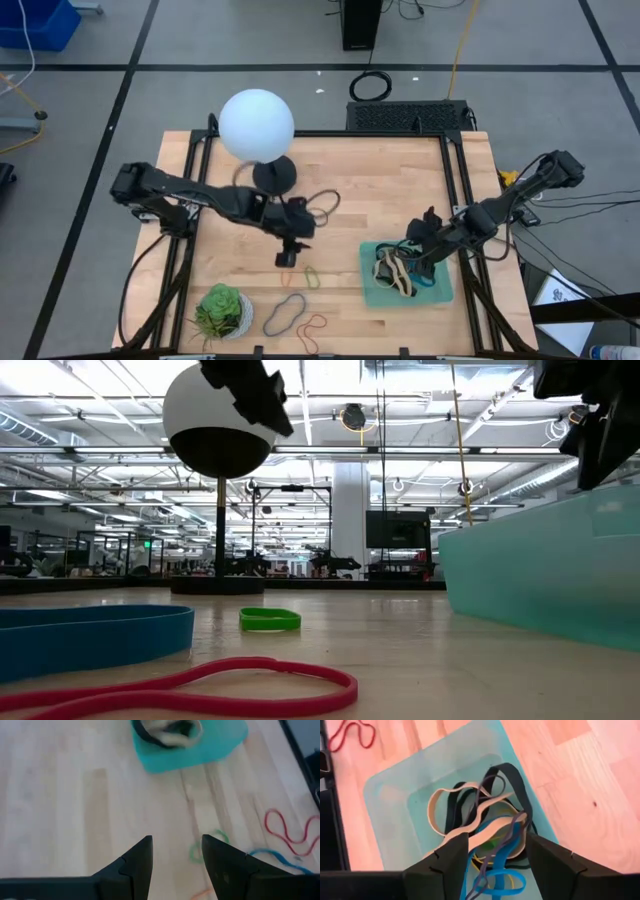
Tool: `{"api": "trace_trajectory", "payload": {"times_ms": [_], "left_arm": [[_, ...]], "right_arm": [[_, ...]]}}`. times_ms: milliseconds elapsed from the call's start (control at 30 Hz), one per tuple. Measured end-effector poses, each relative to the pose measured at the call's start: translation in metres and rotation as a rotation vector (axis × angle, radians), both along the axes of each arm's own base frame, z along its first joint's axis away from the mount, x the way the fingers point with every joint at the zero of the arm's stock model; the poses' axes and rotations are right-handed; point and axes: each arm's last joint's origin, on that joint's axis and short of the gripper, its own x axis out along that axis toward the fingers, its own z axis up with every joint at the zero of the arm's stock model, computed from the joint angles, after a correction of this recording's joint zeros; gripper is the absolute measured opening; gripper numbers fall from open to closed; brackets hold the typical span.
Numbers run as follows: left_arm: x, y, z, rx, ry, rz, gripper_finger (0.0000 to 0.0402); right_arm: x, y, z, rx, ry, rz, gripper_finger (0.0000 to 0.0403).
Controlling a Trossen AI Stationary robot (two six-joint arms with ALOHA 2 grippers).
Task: Pick and place rubber bands into bin
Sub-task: Put the green rubber band into the green bin
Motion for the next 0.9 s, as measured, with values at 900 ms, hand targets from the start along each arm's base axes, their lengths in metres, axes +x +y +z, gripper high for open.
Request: {"api": "trace_trajectory", "payload": {"times_ms": [900], "left_arm": [[0.04,-0.052,-0.142,0.076,0.354,0.105,0.0177]], "right_arm": [[0.006,0.004,0.006,0.002,-0.099,0.088,0.019]]}}
